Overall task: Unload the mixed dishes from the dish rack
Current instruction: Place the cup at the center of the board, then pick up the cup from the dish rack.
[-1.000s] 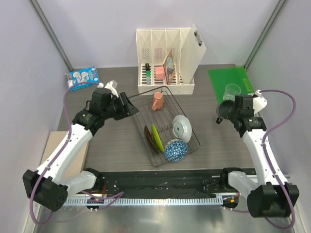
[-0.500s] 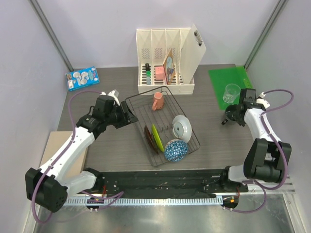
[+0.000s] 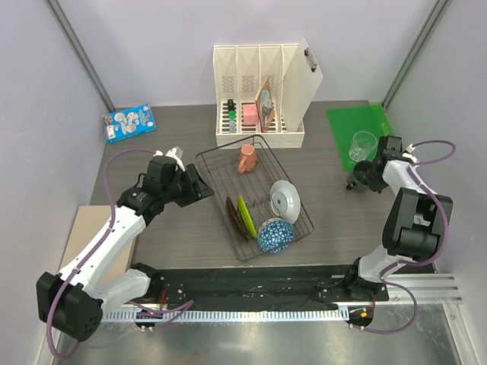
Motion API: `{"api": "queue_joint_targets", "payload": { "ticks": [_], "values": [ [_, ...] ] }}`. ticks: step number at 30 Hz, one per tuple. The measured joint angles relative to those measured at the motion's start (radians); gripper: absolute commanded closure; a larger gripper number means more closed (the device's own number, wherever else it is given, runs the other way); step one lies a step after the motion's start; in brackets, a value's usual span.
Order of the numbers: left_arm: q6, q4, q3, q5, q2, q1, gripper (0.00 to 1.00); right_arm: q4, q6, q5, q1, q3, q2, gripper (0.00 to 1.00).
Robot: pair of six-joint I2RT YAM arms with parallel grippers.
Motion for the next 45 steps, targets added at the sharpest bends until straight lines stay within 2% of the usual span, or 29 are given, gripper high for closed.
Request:
{"api": "queue_joint_targets", "payload": {
  "ticks": [3,4,6,10,17,27,30,31,33,34,35,37,40,45],
  "values": [
    [-0.003,0.000,-0.016,-0.002,0.000,0.000,0.48,0.014,0.002,-0.003,0.000,0.026,0.031,0.84],
    [-0.003,-0.001,-0.020,-0.004,0.000,0.000,0.48,0.021,0.003,-0.005,0.000,0.037,0.043,0.74],
    [-0.003,-0.001,-0.022,-0.008,0.000,0.000,0.48,0.032,0.006,-0.010,-0.003,0.055,0.062,0.62],
    [-0.003,-0.001,-0.022,-0.016,0.000,0.000,0.48,0.061,0.018,-0.025,-0.003,0.061,0.068,0.48],
    [-0.002,-0.001,-0.022,-0.023,0.000,0.000,0.48,0.060,0.021,-0.045,-0.004,0.038,0.010,0.44],
    [-0.001,-0.002,-0.022,-0.026,0.000,0.000,0.44,0.043,0.062,-0.140,0.011,-0.032,-0.302,0.42],
    [0.006,-0.006,-0.020,-0.027,0.003,0.000,0.32,0.037,0.073,-0.183,0.050,-0.034,-0.391,0.42],
    [0.010,-0.009,-0.018,-0.026,0.005,-0.002,0.21,0.045,0.075,-0.193,0.066,-0.039,-0.416,0.42],
    [0.021,-0.008,-0.007,-0.022,0.020,-0.009,0.13,0.097,0.082,-0.220,0.140,-0.077,-0.491,0.36],
    [0.026,-0.005,0.001,-0.014,0.032,-0.015,0.03,0.151,0.082,-0.234,0.196,-0.114,-0.541,0.33],
    [0.027,-0.005,0.013,-0.003,0.050,-0.022,0.00,0.204,0.080,-0.253,0.267,-0.153,-0.590,0.32],
    [0.033,-0.007,0.040,0.019,0.090,-0.030,0.00,0.288,0.065,-0.261,0.407,-0.204,-0.655,0.32],
    [0.037,-0.008,0.093,0.050,0.158,-0.034,0.00,0.378,-0.002,-0.269,0.591,-0.202,-0.654,0.32],
    [0.042,-0.003,0.199,0.054,0.227,-0.040,0.00,0.448,-0.092,-0.239,0.713,-0.196,-0.579,0.32]
  ]
}}
